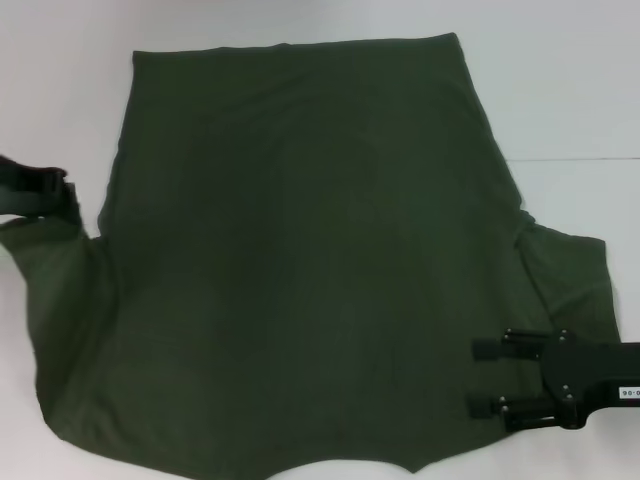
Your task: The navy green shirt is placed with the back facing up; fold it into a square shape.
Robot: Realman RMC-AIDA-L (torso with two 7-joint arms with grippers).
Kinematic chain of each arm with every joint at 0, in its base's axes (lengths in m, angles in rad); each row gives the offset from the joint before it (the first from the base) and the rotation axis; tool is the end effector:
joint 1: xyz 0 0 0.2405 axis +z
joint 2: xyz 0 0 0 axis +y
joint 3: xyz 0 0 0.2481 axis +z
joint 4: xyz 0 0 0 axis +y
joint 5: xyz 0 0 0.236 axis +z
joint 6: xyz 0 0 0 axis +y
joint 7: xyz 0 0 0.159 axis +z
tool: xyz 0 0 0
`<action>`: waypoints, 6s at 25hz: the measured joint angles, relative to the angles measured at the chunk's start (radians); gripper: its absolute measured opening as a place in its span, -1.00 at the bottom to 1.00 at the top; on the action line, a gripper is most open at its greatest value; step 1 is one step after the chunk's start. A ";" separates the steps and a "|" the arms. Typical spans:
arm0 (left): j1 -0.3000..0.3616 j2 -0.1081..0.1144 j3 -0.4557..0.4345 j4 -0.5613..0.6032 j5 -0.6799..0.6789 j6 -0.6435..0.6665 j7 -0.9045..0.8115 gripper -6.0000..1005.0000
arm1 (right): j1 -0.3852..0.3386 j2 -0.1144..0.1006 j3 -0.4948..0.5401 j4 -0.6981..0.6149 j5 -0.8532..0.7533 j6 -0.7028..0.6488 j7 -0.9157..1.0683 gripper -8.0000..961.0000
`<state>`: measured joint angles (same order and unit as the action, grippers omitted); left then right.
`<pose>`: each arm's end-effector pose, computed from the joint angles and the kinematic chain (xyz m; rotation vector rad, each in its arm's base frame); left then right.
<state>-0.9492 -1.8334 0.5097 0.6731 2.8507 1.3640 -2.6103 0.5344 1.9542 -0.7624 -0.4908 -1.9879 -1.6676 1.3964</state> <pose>-0.2615 0.4746 0.1193 -2.0002 -1.5986 0.0298 0.2863 0.3291 0.0027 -2.8688 0.7494 0.6963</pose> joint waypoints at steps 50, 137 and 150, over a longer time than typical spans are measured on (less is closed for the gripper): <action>0.435 -0.265 -0.056 -0.160 -0.891 0.354 1.415 0.74 | 0.135 -0.128 0.172 -0.120 -0.102 0.051 0.950 0.90; 0.409 -0.271 -0.022 -0.127 -0.645 0.257 1.474 0.74 | 0.190 -0.083 0.162 0.072 -0.469 0.580 1.105 -0.09; 0.404 -0.273 -0.025 -0.130 -0.646 0.253 1.474 0.74 | 0.187 -0.081 0.153 0.059 -0.484 0.581 1.099 -0.68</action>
<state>-0.5455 -2.1060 0.4846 0.5433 2.2042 1.6175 -1.1366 0.7216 1.8734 -0.6091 -0.4323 -2.4719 -1.0862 2.4950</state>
